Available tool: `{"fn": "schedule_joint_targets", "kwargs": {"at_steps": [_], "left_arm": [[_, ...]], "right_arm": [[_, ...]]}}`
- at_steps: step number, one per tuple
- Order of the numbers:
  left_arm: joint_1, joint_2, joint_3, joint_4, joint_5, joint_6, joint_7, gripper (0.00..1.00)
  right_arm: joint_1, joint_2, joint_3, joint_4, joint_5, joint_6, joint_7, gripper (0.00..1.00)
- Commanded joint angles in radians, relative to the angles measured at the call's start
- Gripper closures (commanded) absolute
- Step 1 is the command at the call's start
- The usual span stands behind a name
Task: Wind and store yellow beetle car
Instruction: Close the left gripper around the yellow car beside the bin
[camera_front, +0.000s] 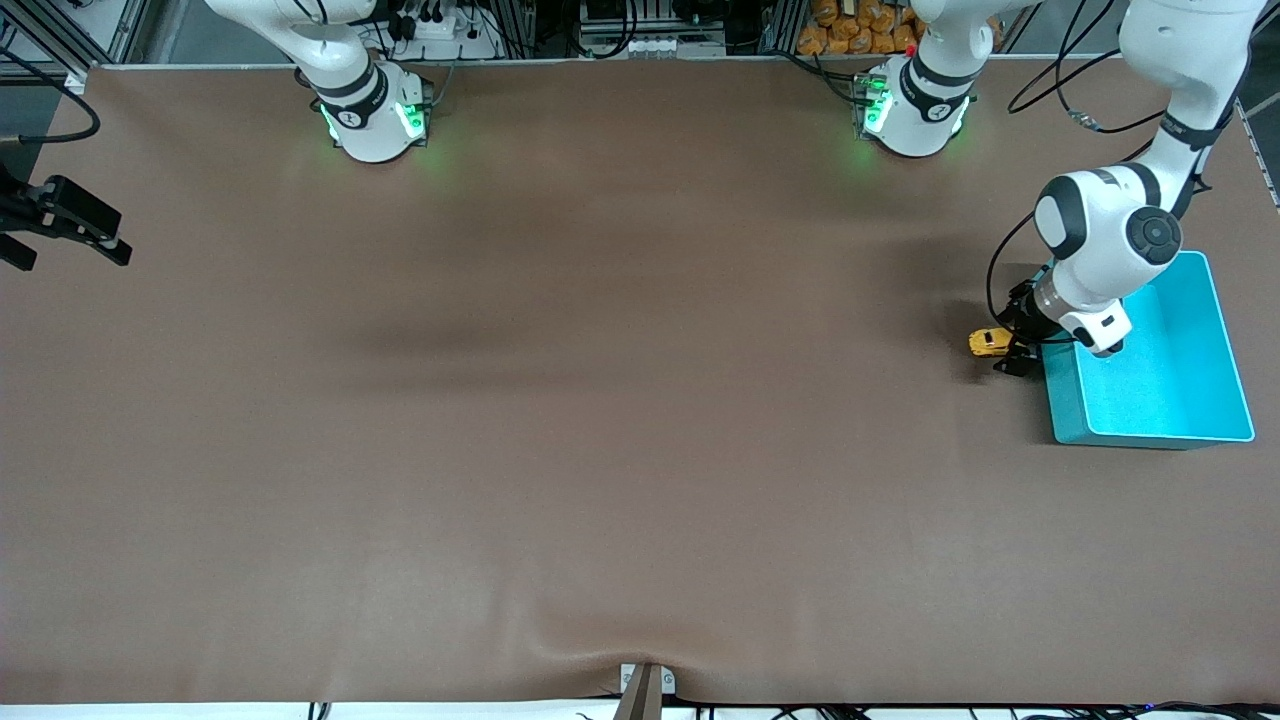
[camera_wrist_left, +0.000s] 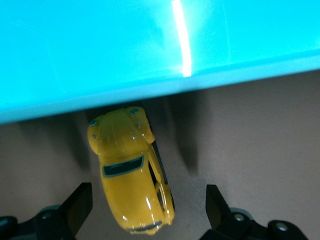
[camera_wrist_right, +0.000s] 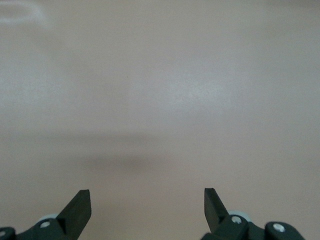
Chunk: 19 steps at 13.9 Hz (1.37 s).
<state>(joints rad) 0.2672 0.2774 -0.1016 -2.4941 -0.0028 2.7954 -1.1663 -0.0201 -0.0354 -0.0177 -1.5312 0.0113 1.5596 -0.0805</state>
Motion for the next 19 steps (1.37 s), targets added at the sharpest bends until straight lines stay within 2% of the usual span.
{"fn": "schedule_joint_targets", "kwargs": {"at_steps": [1, 3, 4, 5, 6, 11, 16, 19], "left_arm": [[0.010, 0.028, -0.003, -0.005, -0.003, 0.050, -0.010, 0.00], [0.026, 0.040, -0.001, -0.002, 0.004, 0.065, -0.007, 0.00], [0.027, 0.040, -0.003, -0.002, 0.004, 0.075, -0.007, 0.24], [0.027, 0.039, -0.001, -0.002, 0.004, 0.076, -0.006, 0.78], [0.023, 0.036, -0.003, 0.000, 0.004, 0.076, -0.006, 1.00], [-0.042, 0.006, -0.026, 0.006, 0.006, 0.070, -0.006, 1.00], [-0.082, -0.040, -0.107, 0.044, 0.007, 0.053, -0.001, 1.00], [-0.083, -0.063, -0.132, 0.191, 0.059, -0.171, 0.000, 1.00]], "right_arm": [[0.005, 0.008, -0.001, 0.017, -0.019, -0.013, 0.001, 0.00], [0.005, 0.006, -0.001, 0.017, -0.019, -0.015, 0.001, 0.00], [0.005, 0.006, -0.001, 0.017, -0.019, -0.015, 0.001, 0.00], [0.005, 0.005, -0.001, 0.017, -0.019, -0.015, 0.001, 0.00], [0.006, 0.005, -0.001, 0.017, -0.019, -0.015, 0.001, 0.00], [0.003, 0.006, -0.004, 0.017, -0.019, -0.023, 0.002, 0.00], [0.003, 0.006, -0.004, 0.016, -0.019, -0.021, 0.002, 0.00], [0.003, 0.006, -0.004, 0.017, -0.019, -0.021, 0.001, 0.00]]}}
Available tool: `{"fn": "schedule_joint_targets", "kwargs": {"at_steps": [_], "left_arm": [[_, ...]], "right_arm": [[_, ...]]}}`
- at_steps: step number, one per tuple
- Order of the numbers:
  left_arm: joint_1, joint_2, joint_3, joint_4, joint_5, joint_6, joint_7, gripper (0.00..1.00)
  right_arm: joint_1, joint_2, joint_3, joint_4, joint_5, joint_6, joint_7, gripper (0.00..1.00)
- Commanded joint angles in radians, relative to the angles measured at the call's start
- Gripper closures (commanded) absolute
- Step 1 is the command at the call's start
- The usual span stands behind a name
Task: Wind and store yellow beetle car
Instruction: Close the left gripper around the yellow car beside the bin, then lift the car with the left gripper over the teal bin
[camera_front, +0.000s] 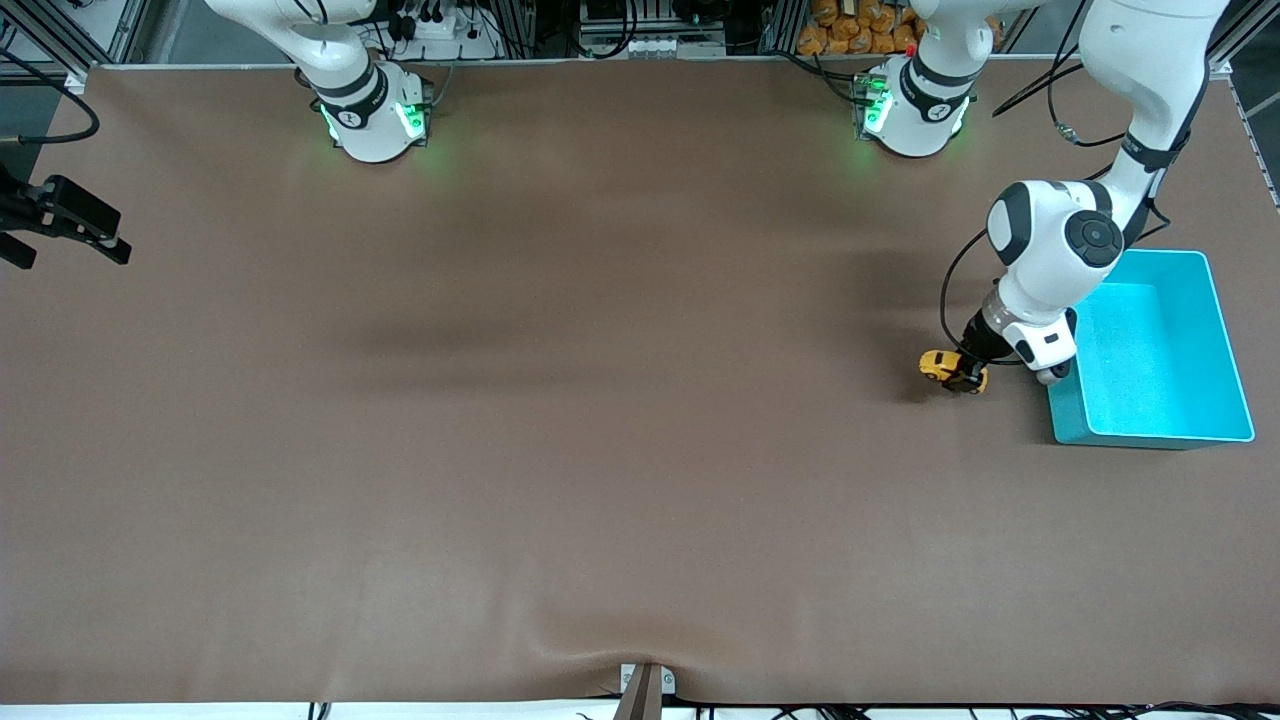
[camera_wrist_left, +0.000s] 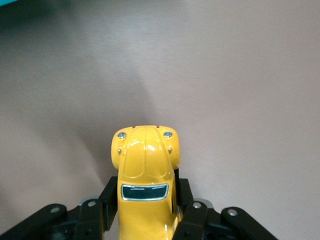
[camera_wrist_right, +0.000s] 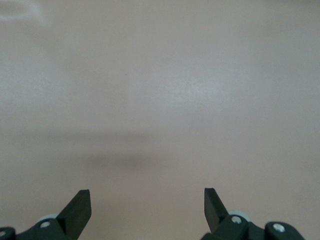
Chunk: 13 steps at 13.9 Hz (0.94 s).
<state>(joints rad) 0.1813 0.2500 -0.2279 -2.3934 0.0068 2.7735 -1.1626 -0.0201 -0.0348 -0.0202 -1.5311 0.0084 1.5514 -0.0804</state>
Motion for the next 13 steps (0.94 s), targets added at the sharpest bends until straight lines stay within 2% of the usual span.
{"fn": "schedule_joint_targets", "kwargs": {"at_steps": [1, 5, 7, 13], "left_arm": [[0.004, -0.037, -0.014, 0.147, 0.080, -0.232, -0.002, 1.00], [0.012, -0.034, -0.022, 0.336, 0.118, -0.481, 0.102, 1.00], [0.026, -0.032, -0.016, 0.396, 0.117, -0.554, 0.202, 1.00], [0.113, -0.031, -0.011, 0.456, 0.117, -0.627, 0.464, 1.00]], "right_arm": [[0.003, 0.006, -0.001, 0.017, -0.016, -0.013, 0.001, 0.00], [0.003, 0.006, -0.001, 0.017, -0.016, -0.014, 0.001, 0.00], [0.005, 0.006, -0.001, 0.017, -0.016, -0.014, 0.001, 0.00], [0.006, 0.004, -0.001, 0.017, -0.016, -0.016, 0.002, 0.00]]}}
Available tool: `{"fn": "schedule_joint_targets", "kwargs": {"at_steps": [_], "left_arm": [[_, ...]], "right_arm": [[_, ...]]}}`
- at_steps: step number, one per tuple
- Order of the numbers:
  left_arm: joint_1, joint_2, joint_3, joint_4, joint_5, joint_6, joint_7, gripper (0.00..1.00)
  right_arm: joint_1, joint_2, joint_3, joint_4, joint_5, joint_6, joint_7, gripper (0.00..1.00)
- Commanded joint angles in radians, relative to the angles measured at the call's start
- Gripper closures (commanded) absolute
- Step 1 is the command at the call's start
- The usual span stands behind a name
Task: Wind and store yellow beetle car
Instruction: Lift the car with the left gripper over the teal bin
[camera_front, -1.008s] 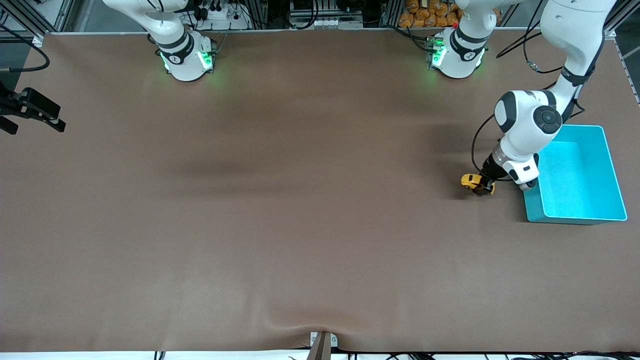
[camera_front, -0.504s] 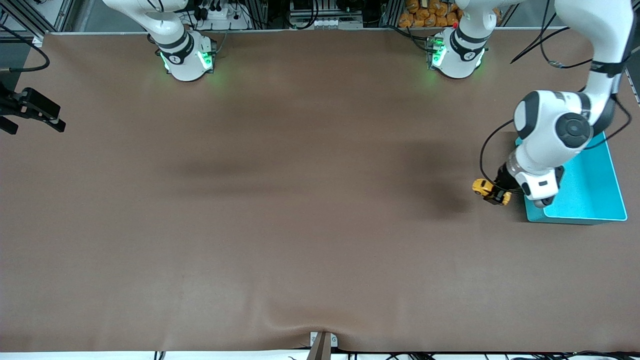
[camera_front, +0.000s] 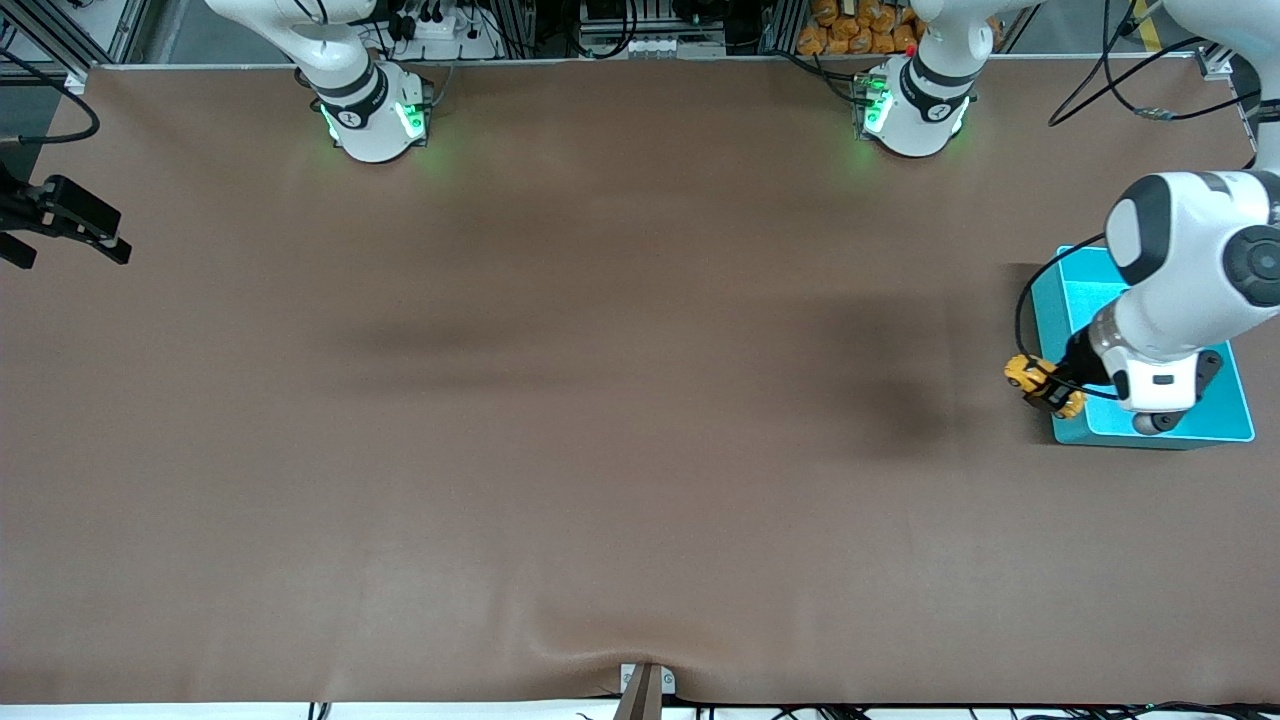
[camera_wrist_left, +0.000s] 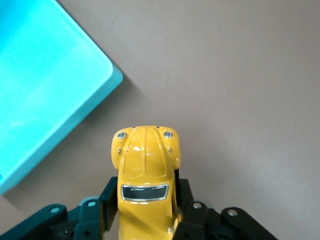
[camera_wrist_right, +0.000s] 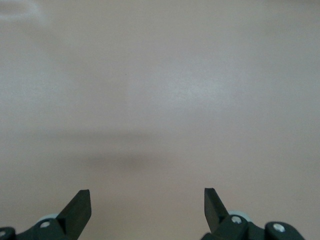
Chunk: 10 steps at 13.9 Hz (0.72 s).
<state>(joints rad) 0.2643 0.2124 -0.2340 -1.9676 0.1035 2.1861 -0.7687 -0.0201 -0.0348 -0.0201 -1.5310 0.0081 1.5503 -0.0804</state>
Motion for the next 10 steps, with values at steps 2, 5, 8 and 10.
{"fn": "schedule_joint_targets", "kwargs": {"at_steps": [2, 5, 8, 10], "left_arm": [[0.071, 0.007, -0.005, 0.030, 0.021, -0.040, 0.185, 1.00], [0.140, 0.007, -0.005, 0.029, 0.022, -0.040, 0.333, 1.00], [0.188, 0.010, -0.004, 0.029, 0.024, -0.040, 0.477, 1.00], [0.217, 0.013, -0.004, 0.030, 0.047, -0.040, 0.576, 1.00]], "right_arm": [[0.006, 0.004, -0.001, 0.017, -0.016, -0.015, 0.002, 0.00], [0.005, 0.004, -0.003, 0.017, -0.016, -0.015, 0.002, 0.00], [0.005, 0.003, -0.003, 0.017, -0.016, -0.015, 0.002, 0.00], [0.006, 0.003, -0.003, 0.017, -0.016, -0.015, 0.002, 0.00]]}}
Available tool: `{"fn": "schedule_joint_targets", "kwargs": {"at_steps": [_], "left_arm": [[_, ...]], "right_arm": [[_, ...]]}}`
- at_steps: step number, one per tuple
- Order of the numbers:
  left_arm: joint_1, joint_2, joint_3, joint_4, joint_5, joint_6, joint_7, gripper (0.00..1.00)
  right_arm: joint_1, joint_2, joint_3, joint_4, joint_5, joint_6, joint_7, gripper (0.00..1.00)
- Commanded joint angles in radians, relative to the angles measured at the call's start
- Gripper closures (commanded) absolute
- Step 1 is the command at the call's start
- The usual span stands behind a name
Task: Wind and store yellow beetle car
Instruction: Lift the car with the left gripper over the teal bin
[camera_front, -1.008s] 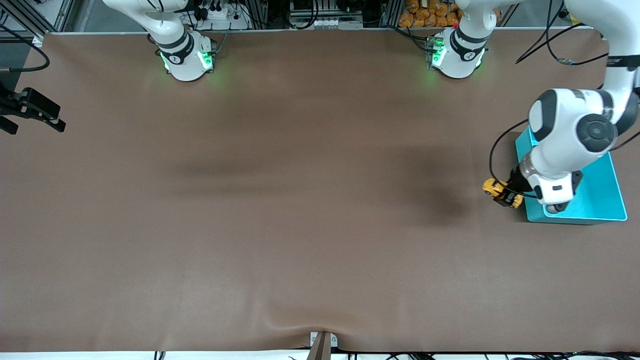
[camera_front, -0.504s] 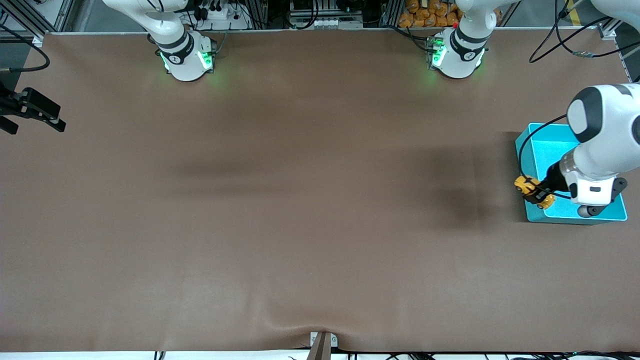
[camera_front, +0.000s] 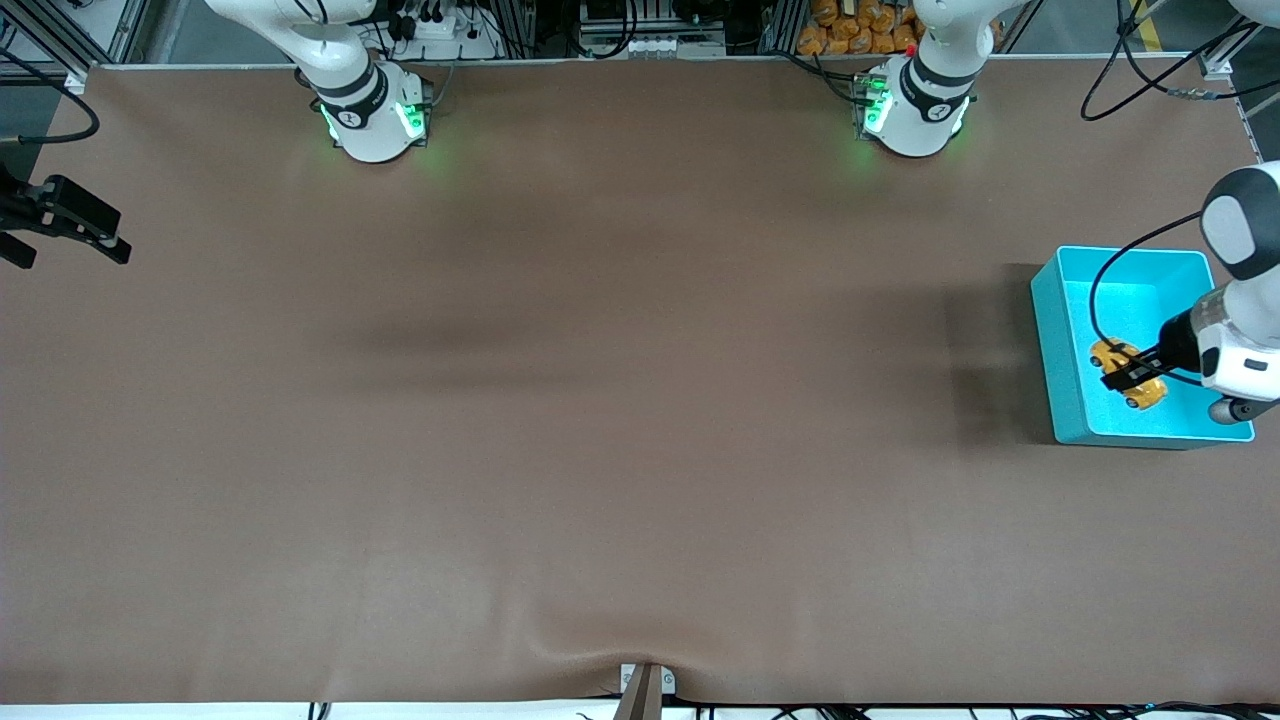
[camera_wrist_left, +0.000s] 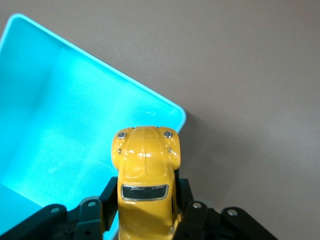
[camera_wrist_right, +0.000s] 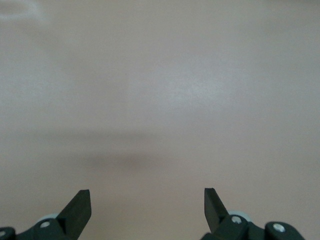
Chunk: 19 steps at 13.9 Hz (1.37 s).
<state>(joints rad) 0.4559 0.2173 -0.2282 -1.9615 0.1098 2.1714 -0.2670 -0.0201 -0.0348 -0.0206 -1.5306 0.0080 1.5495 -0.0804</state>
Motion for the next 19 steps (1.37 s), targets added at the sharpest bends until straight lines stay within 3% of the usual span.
{"fn": "schedule_joint_targets", "kwargs": {"at_steps": [1, 10, 15, 19], "left_arm": [[0.042, 0.010, -0.010, 0.024, 0.062, -0.024, 0.116, 1.00], [0.174, 0.073, -0.013, 0.023, 0.067, 0.018, 0.504, 1.00], [0.202, 0.119, -0.011, -0.003, 0.074, 0.060, 0.592, 1.00], [0.219, 0.128, -0.010, -0.088, 0.077, 0.180, 0.621, 1.00]], "right_arm": [[0.006, 0.003, -0.002, 0.017, -0.016, -0.014, 0.002, 0.00], [0.008, 0.003, -0.002, 0.017, -0.016, -0.014, 0.002, 0.00], [0.006, 0.003, -0.002, 0.017, -0.017, -0.012, 0.001, 0.00], [0.009, 0.004, -0.002, 0.015, -0.016, -0.014, 0.002, 0.00]]}}
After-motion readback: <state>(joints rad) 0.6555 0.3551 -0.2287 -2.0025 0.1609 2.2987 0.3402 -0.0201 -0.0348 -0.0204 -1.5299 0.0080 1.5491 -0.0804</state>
